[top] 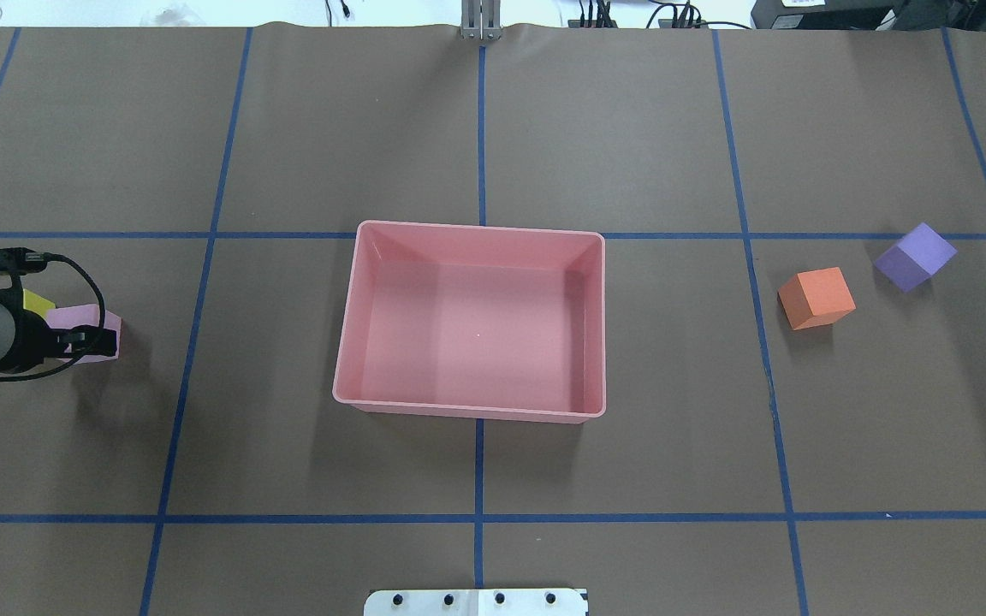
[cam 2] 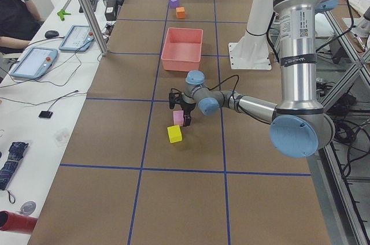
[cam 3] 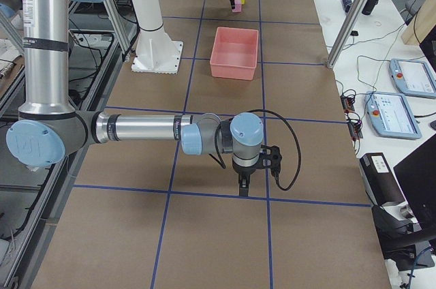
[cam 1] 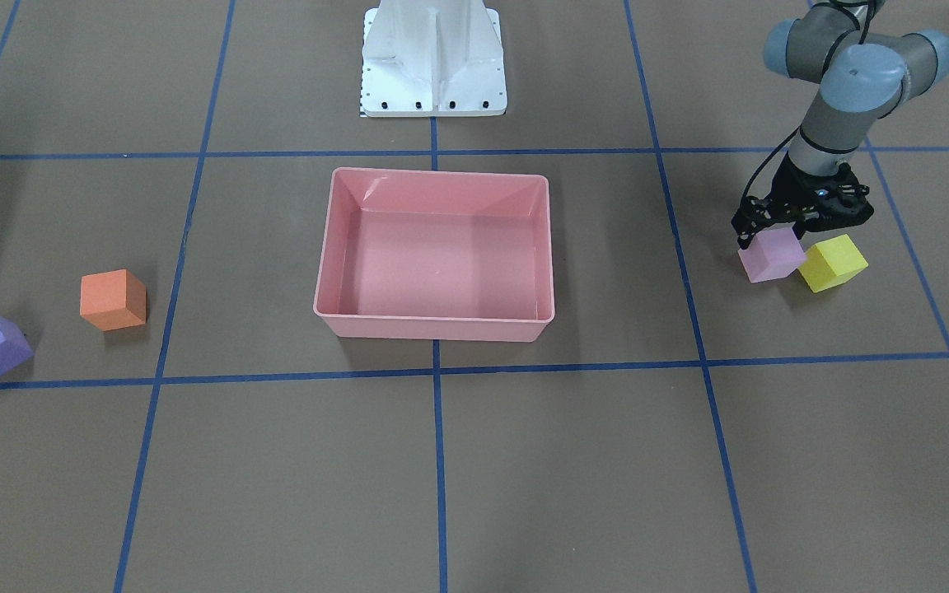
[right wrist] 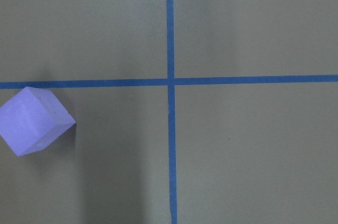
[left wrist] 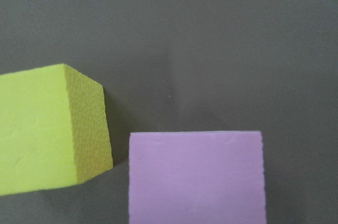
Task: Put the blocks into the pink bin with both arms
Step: 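Lower the left gripper onto the pink cube beside the yellow cube, then close the left gripper on the pink cube and lift it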
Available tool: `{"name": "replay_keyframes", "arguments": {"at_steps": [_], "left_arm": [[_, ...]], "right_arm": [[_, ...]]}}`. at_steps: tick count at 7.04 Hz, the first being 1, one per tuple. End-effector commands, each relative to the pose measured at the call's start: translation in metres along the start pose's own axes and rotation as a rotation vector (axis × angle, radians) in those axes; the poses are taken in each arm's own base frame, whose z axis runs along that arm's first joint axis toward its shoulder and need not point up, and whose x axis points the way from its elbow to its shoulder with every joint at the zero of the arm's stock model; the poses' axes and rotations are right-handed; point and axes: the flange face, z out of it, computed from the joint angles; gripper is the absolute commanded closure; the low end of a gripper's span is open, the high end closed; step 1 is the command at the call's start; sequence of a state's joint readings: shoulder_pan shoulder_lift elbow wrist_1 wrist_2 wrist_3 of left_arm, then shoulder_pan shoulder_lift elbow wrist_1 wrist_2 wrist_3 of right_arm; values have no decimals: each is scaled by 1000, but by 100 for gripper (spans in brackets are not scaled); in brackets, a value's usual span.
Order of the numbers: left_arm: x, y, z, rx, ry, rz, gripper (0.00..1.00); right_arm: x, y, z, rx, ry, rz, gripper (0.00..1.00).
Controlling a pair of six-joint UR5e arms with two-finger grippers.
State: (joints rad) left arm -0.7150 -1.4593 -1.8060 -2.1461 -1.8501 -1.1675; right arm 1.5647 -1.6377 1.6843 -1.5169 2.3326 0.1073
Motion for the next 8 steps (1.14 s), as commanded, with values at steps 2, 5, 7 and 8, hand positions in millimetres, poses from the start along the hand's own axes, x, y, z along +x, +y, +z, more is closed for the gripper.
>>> {"name": "replay_keyframes", "arguments": {"at_steps": [2,5,7,8], "left_arm": [[11,-11,3,32,2,1,1],[8,-18,2,55,-3,-12,69],[-11,-50,-36,97,27,-59,100],[-28,-74,-65,85,76,-38,100]], "right_arm": [[0,0,0,0,-1,0,0],[-4,-4,-2,6,-1,-8,0],[-10,-5,-5,9,-13,-17,0],[-23,-8,-8,15,-18,-42,0]]}}
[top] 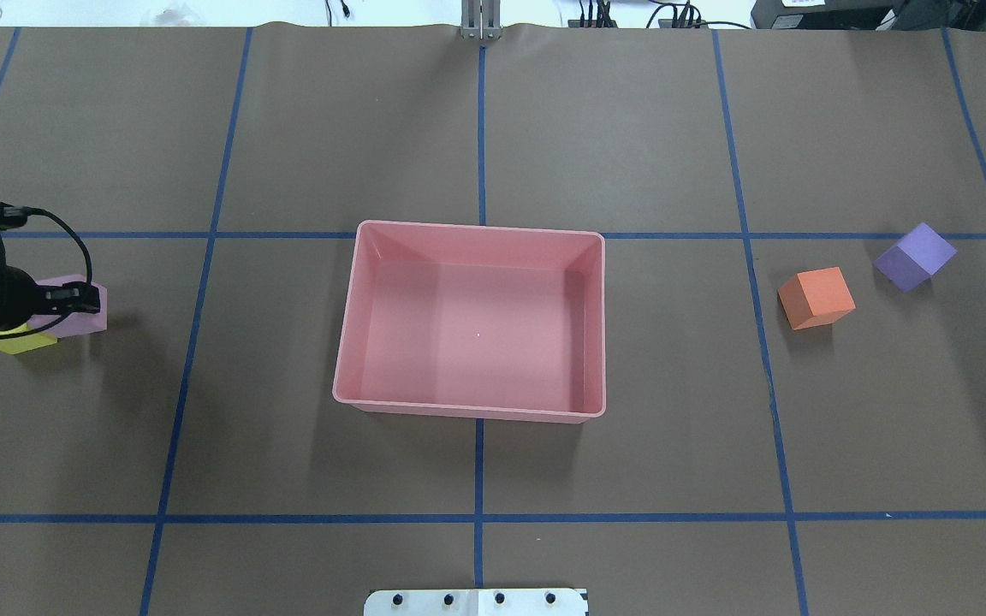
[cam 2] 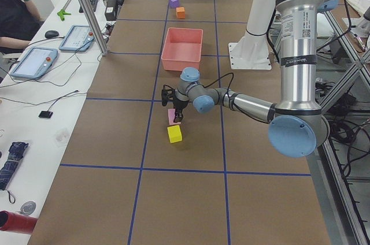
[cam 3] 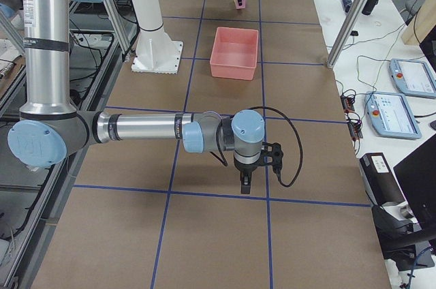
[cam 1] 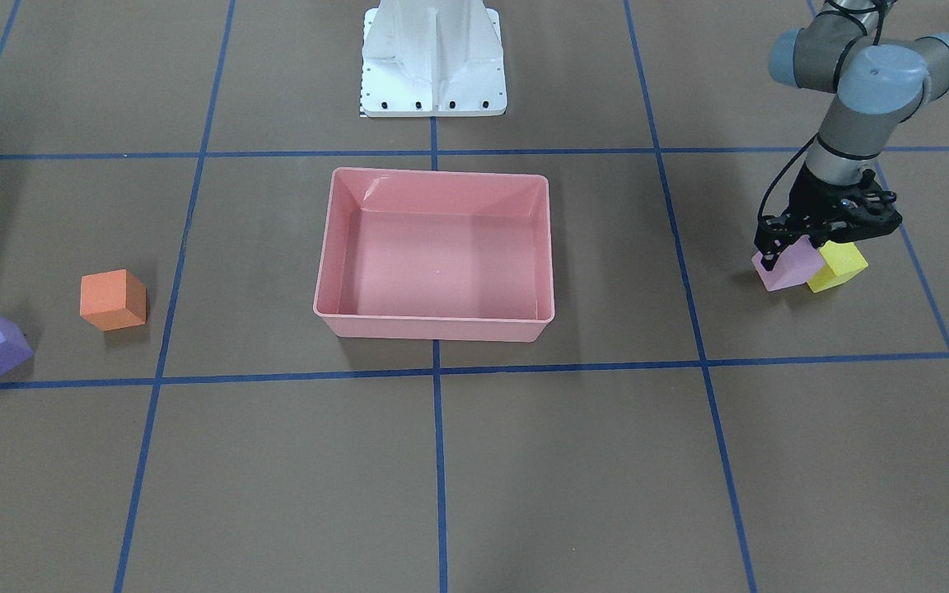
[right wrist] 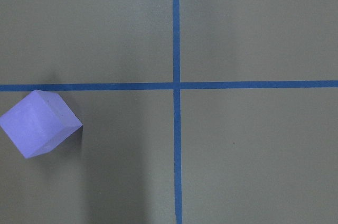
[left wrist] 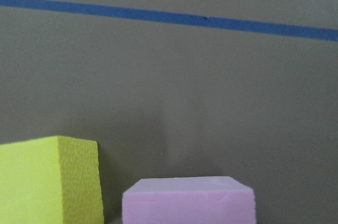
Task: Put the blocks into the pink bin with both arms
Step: 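Close the left gripper on the pink cube and lift it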
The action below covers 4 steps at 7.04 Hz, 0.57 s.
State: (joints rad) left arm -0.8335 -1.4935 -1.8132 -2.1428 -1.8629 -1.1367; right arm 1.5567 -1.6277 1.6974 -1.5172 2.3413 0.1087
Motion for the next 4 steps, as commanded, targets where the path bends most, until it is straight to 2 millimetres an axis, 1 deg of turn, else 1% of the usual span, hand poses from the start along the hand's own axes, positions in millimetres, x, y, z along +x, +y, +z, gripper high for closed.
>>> {"name": "replay_keyframes", "arguments": {"at_steps": [1,2,3,4], "left_arm": [[-30,-48,-52,-27,96,-32,100],[-21,-64,-69,-12,131,-42,100],[19,-78,-99,-20,119,-57,100],[71,-93,-137,-36,88,-82,100]], "right_arm": [[-42,-7,-17,28,-16,-70,0],[-69,-8,-21,39,-7,-126,0],[-83,-10,-8,18,12,-156,0],[-126,-36,-38,84,-14,-218,0]]}}
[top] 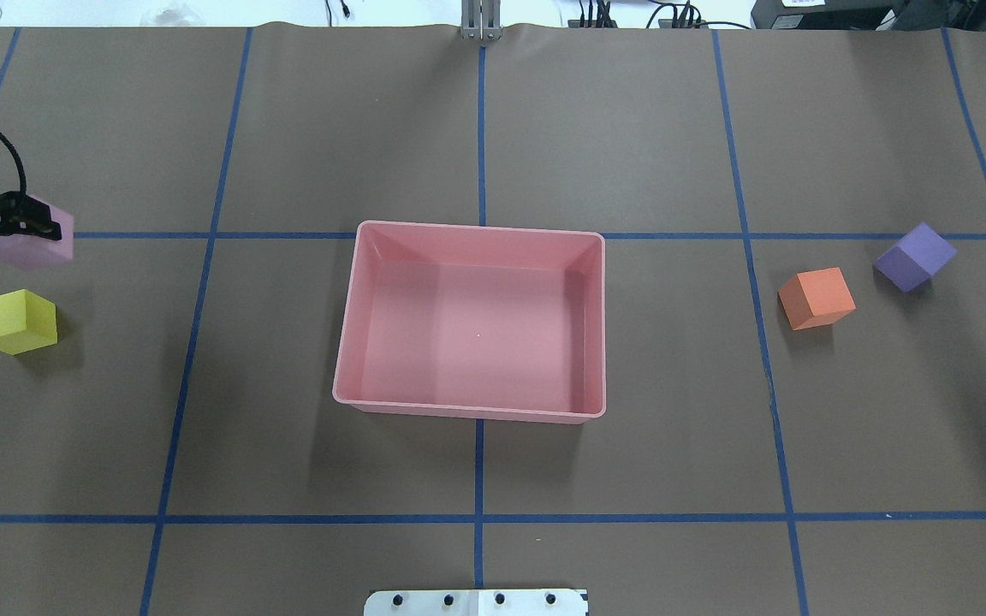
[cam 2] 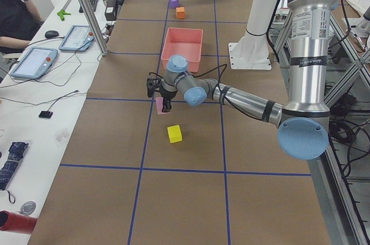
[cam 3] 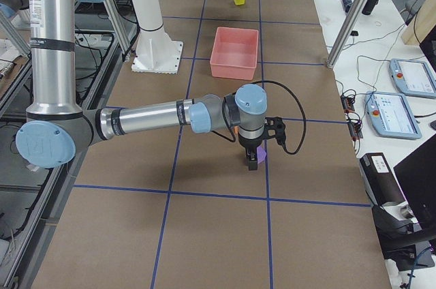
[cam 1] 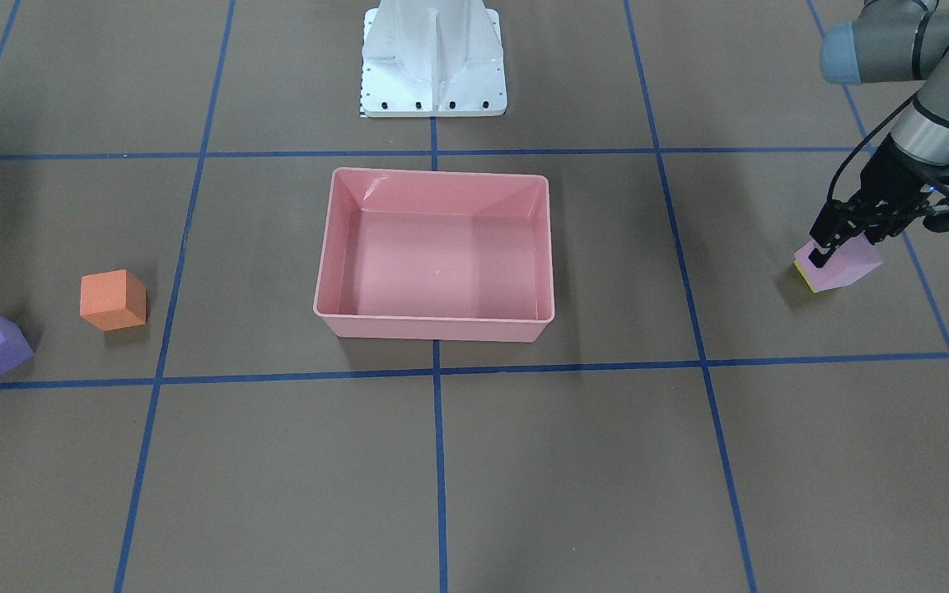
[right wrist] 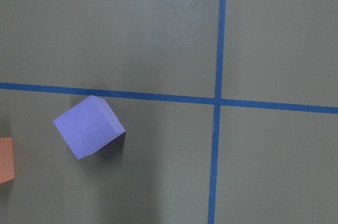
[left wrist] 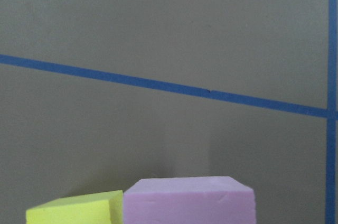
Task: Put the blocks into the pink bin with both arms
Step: 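Close the left gripper on the pink cube and lift it, then carry the pink cube toward the bin while the right gripper grasps the orange cube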
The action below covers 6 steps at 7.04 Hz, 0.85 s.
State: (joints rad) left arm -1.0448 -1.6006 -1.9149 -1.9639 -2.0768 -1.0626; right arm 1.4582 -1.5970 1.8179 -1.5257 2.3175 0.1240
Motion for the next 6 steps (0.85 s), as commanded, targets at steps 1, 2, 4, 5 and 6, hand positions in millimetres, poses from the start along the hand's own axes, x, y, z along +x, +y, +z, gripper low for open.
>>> {"name": "replay_keyframes", "arguments": {"at_steps": [1,2,4,5,6], "left_arm": [[97,-19,-62,-16,-27,-50,100],[133,-23,-72,-14,-4,-101,100],[226,5,-68,-63,67,-167,100],[272,21,-74,-80,70,-175,100],[315,31,-78,-76,65,-188,100]], "right_arm": [[-49,-27,-15,39,-48,-78,0],[-58,-26,-1,0,-91,17,0],[-145,-25,45,14,-142,76,0],[-189,-18,74,4,-173,75,0],[-224,-17,94,15,-145,16,0]]}}
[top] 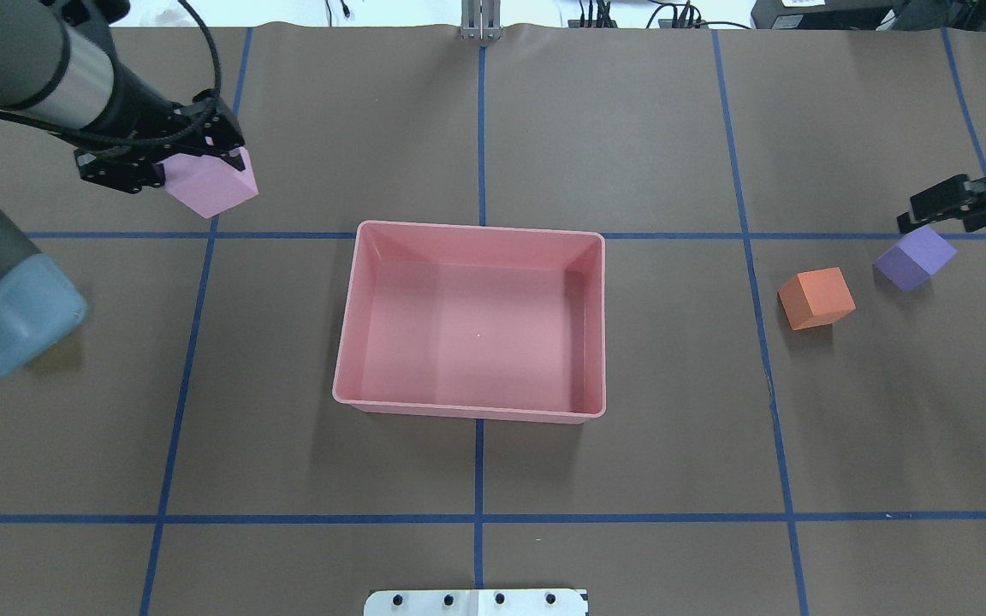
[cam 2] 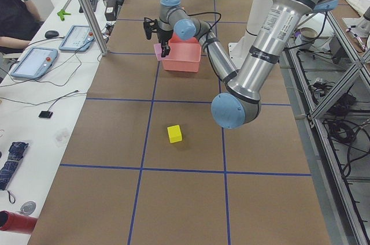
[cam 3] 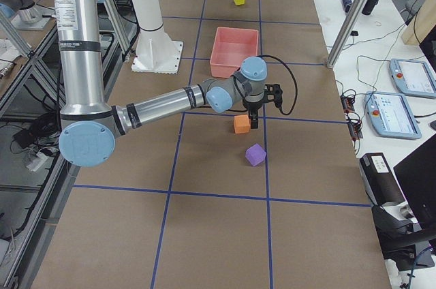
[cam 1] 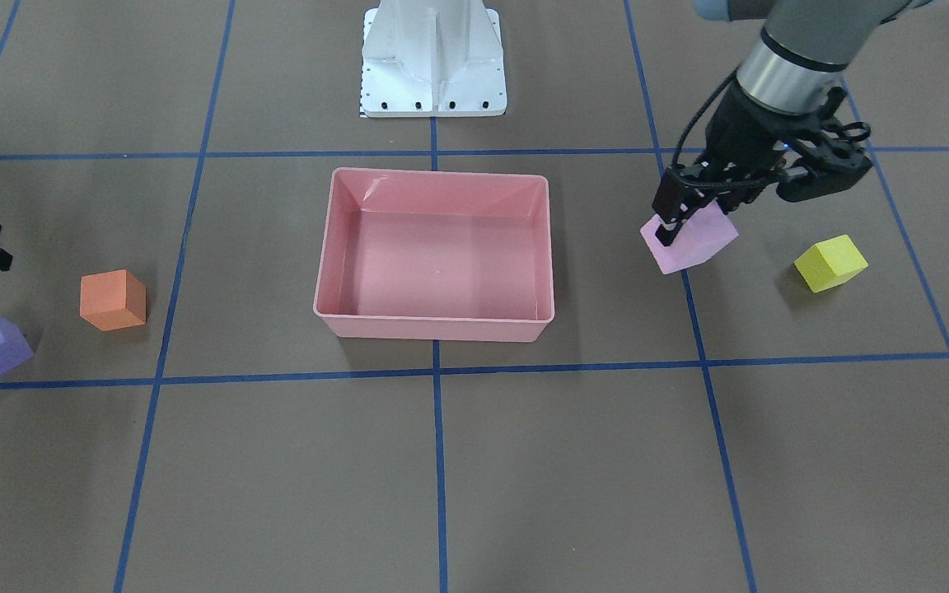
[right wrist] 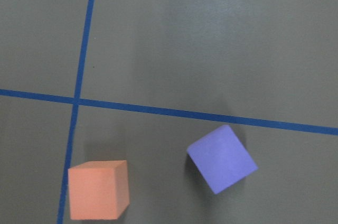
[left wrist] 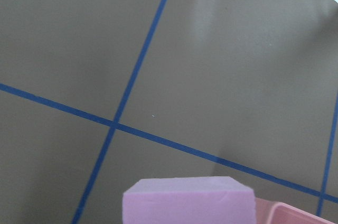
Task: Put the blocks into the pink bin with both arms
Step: 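Carry the pink cube toward the bin while the right gripper grasps the orange cube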
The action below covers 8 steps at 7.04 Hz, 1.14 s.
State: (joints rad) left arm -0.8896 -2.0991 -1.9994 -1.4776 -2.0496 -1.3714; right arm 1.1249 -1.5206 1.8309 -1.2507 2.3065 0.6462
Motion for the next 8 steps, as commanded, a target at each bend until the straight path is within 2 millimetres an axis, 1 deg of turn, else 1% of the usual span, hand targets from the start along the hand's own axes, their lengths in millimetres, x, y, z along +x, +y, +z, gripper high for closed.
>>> {"name": "replay_keyframes", "arguments": {"at_steps": [1,2,3,4,6,8], "left_arm": [[74,42,7,-3,-3,-35,100],[84,47,14,-6,-7,-37,100],[85,48,17,-4,-12,-37,100],[89,50,23,3,-20,-34,100],[91,49,27,6,-26,-35,100],[94,62,39,17,-40,-19,100]], "right_arm": [[-62,15,61,-10,33,-81,0],[-65,18,76,-37,41,-91,0],[-66,21,95,-67,55,-97,0],[-68,15,108,-82,58,-98,0],[-57,12,102,-83,59,-83,0],[-36,0,88,-97,75,-109,0]]}}
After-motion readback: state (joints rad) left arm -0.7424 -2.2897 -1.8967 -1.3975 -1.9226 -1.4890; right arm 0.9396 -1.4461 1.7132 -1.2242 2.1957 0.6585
